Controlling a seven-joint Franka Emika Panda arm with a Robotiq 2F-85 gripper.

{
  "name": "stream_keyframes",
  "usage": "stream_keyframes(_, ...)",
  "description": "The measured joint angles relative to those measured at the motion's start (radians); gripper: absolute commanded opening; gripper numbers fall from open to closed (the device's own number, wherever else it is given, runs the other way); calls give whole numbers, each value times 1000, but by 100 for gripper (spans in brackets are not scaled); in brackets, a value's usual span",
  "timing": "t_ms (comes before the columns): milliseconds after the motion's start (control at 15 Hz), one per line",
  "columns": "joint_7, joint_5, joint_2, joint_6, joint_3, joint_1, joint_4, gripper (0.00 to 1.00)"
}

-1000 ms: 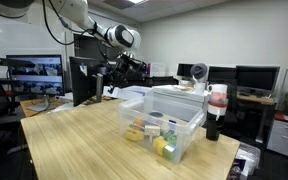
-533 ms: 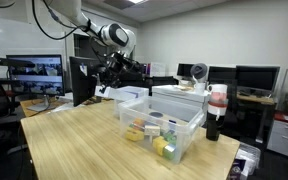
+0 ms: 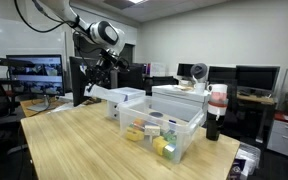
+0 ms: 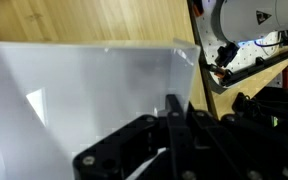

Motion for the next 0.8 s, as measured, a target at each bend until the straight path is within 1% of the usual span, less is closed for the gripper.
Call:
stream_keyframes(67, 46, 5, -22, 0, 5, 7, -32, 1)
stream_keyframes(133, 59, 6, -30, 0, 6, 9, -45, 1)
stream_keyframes(533, 72, 17, -72, -1, 8, 11, -105, 1)
stream_keyframes(800, 77, 28, -120, 59, 6, 11, -163, 1)
